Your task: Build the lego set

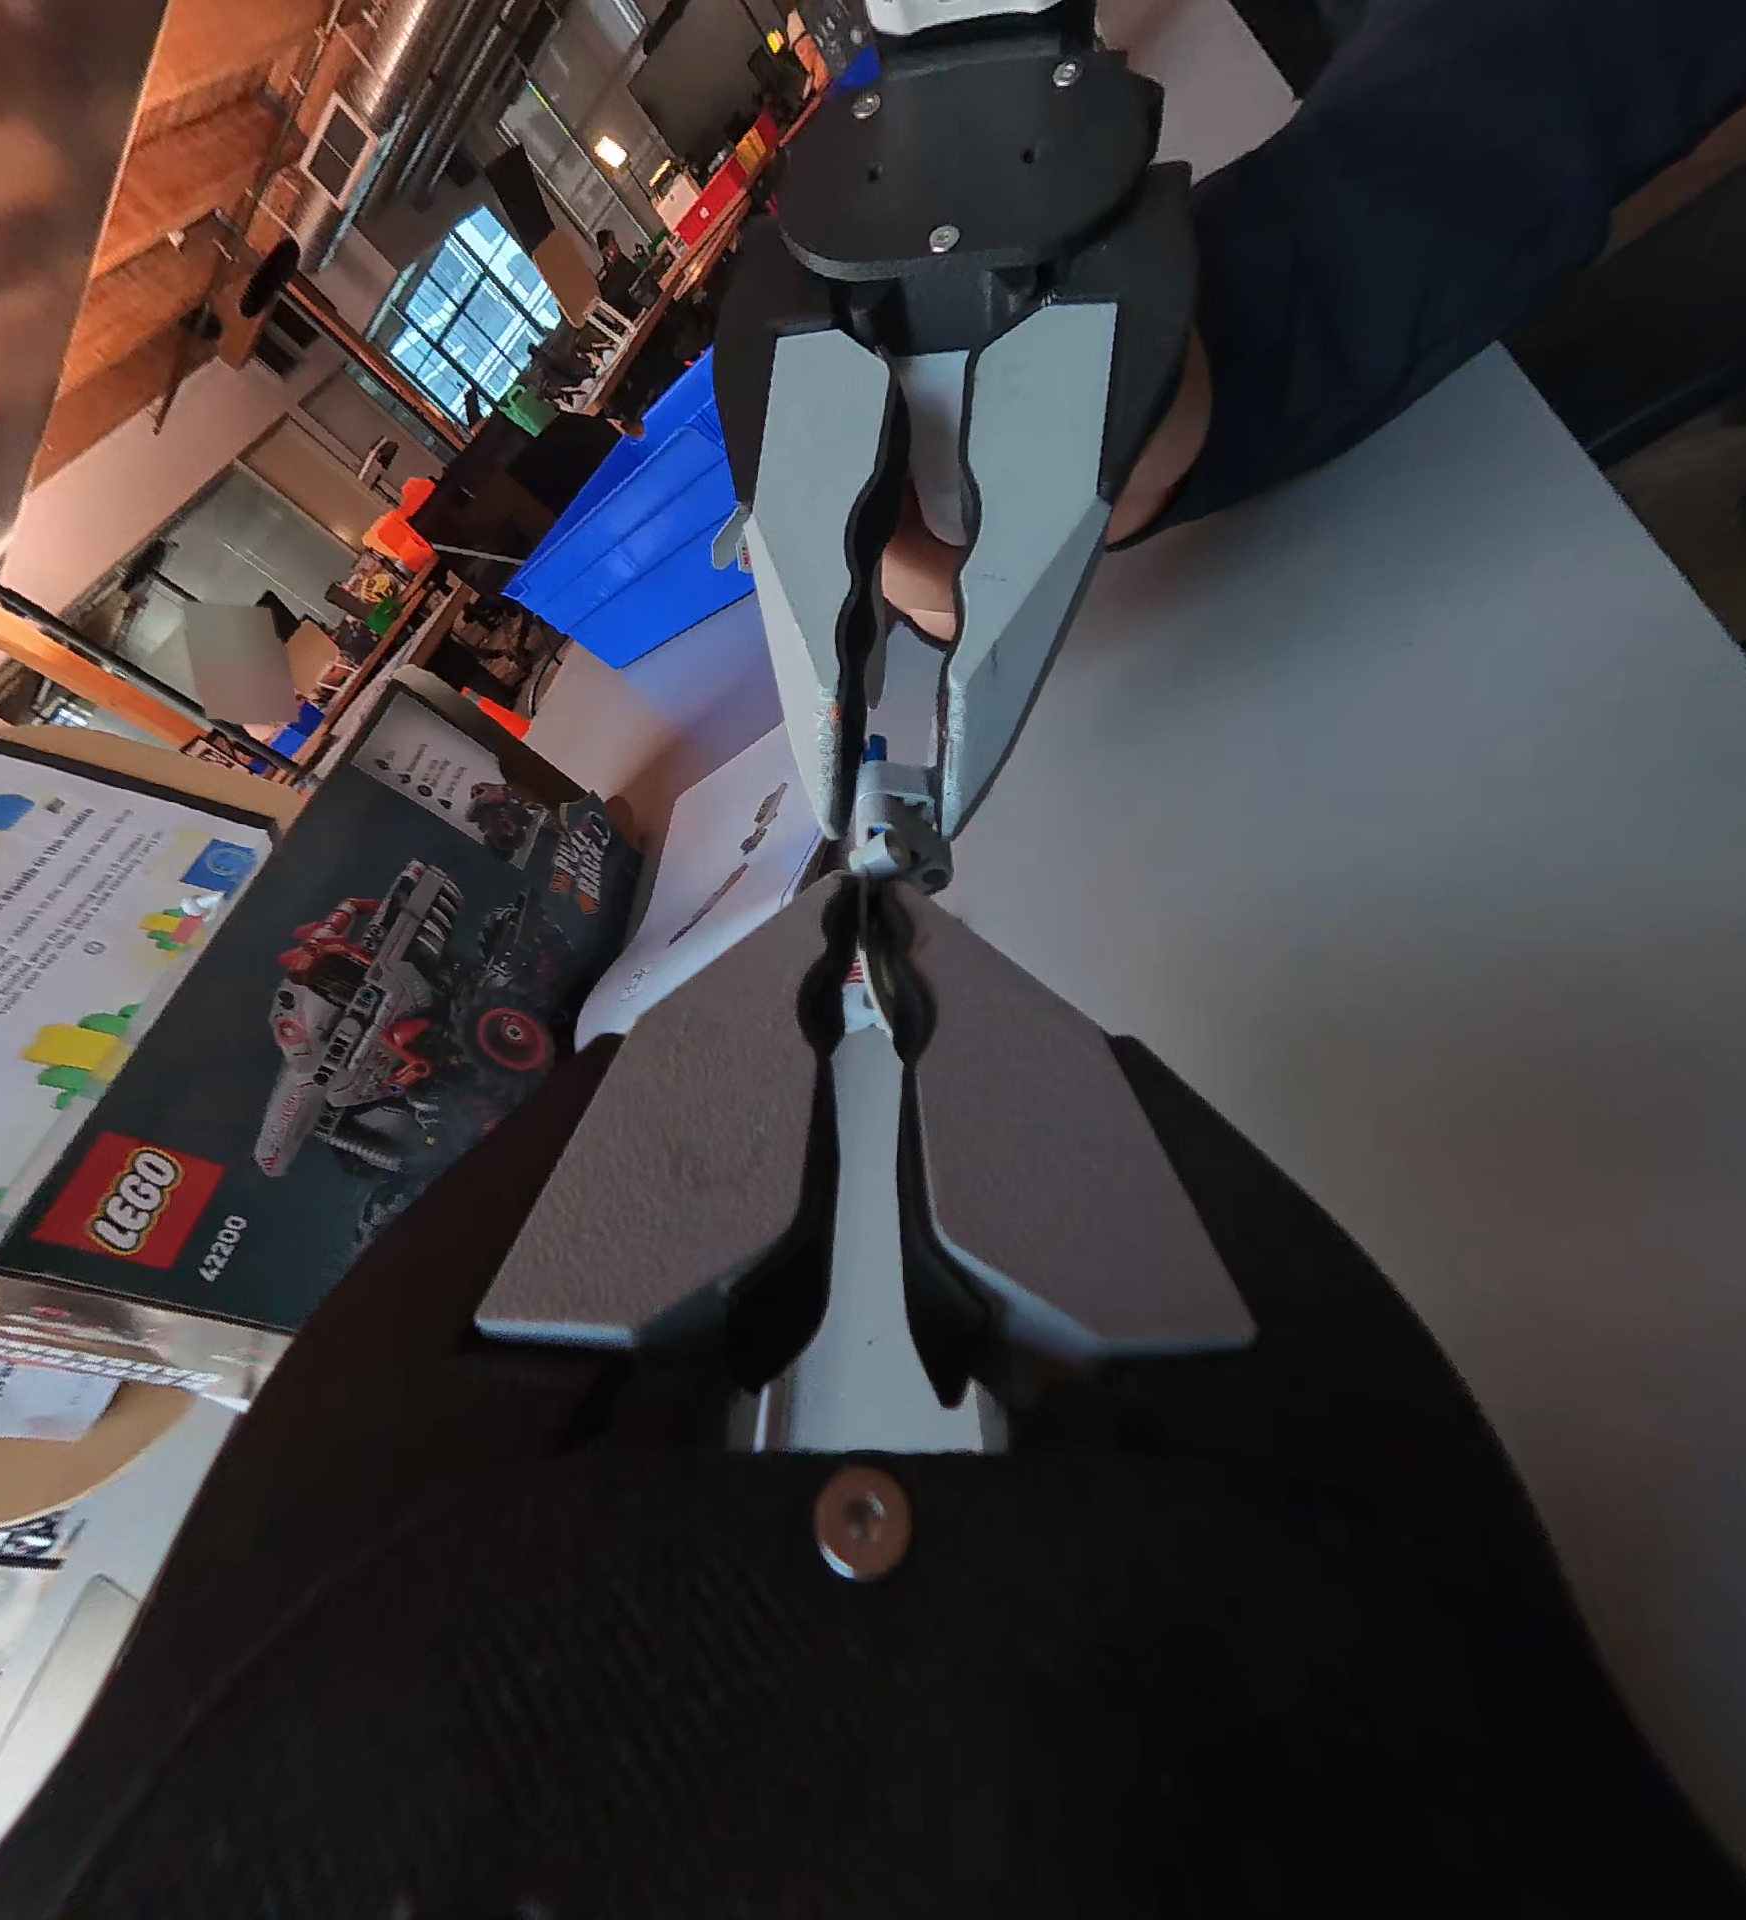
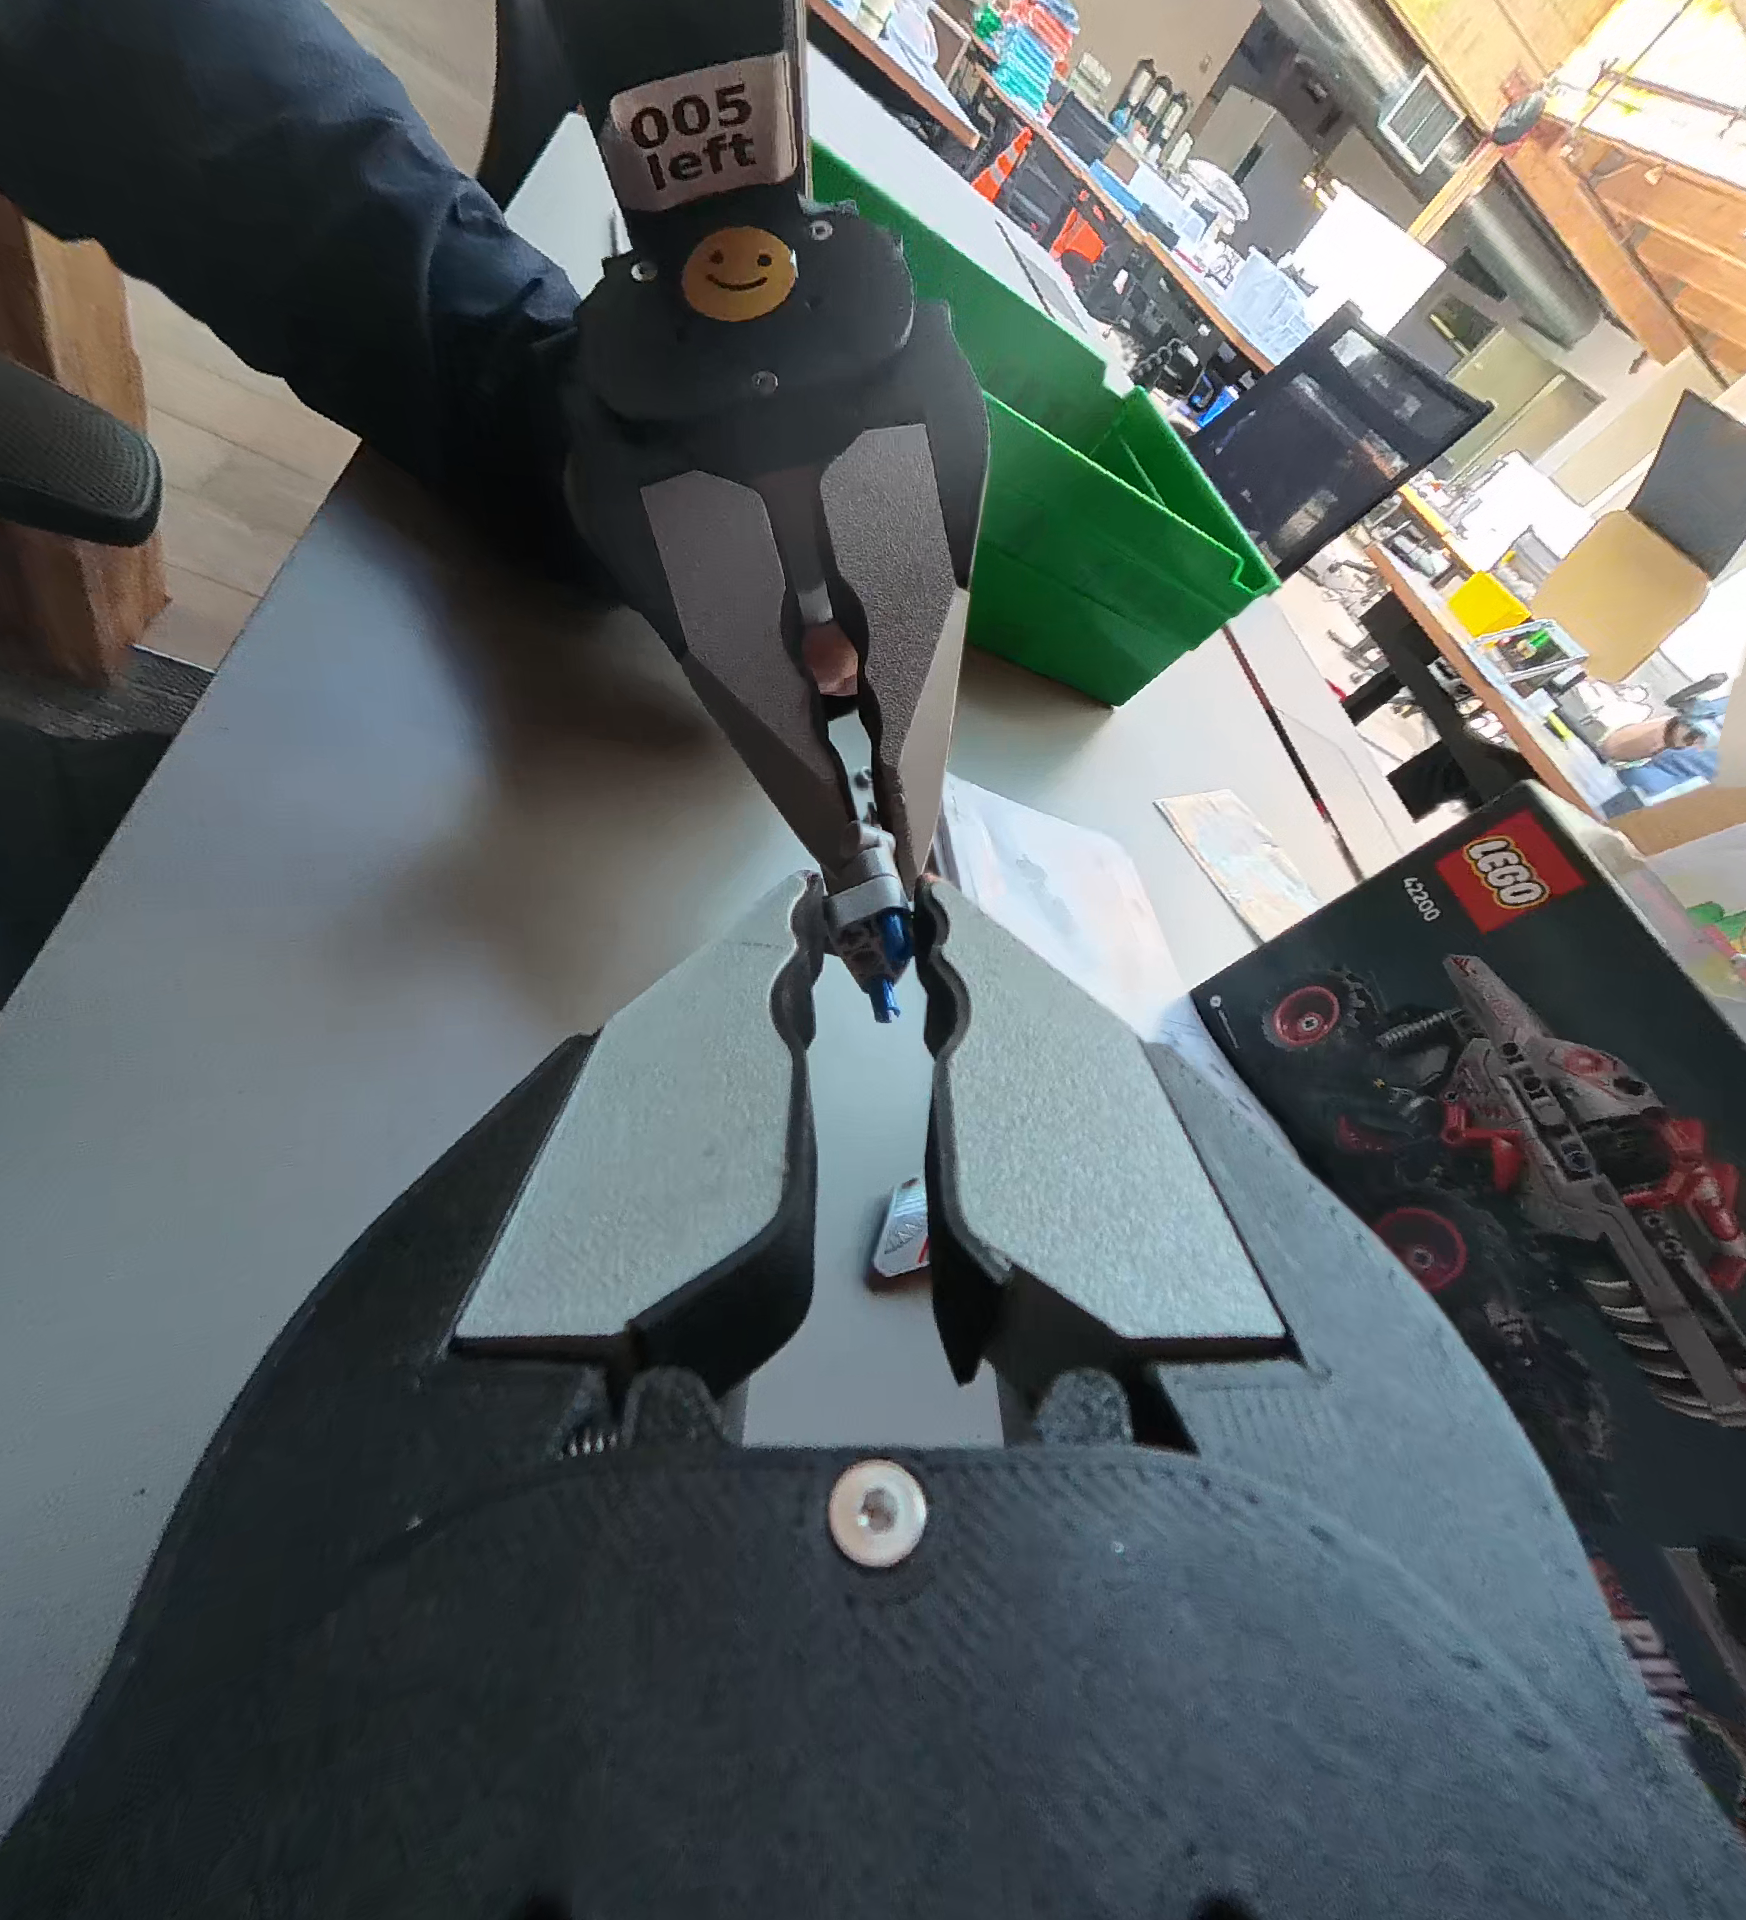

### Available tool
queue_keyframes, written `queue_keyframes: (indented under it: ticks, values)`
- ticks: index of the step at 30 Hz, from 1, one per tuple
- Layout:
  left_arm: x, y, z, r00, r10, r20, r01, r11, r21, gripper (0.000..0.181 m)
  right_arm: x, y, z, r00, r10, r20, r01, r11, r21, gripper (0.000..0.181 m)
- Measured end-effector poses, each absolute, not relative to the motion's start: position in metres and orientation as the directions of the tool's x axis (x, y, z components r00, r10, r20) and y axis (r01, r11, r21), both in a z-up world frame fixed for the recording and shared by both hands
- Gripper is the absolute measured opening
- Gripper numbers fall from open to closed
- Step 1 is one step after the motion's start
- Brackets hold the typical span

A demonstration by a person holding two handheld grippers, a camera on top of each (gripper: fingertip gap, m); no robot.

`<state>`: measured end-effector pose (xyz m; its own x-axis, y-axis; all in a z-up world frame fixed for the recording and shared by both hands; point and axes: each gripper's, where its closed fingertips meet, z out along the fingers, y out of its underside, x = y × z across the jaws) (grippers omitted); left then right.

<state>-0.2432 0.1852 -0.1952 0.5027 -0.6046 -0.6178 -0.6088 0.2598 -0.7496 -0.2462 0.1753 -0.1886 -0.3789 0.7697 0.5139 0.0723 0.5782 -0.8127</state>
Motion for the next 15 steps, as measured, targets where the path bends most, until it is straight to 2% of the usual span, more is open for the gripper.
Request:
queue_keyframes:
  ticks: [8, 15]
  values:
    - [-0.247, 0.198, -0.208, 0.586, -0.656, -0.475, -0.552, 0.106, -0.827, 0.001, -0.25, 0.188, -0.198, -0.388, 0.811, 0.437, 0.131, 0.518, -0.845, 0.014]
    - [-0.263, 0.214, -0.201, 0.653, -0.574, -0.493, -0.57, 0.056, -0.82, 0.002, -0.264, 0.201, -0.192, -0.35, 0.845, 0.404, 0.157, 0.478, -0.864, 0.013]
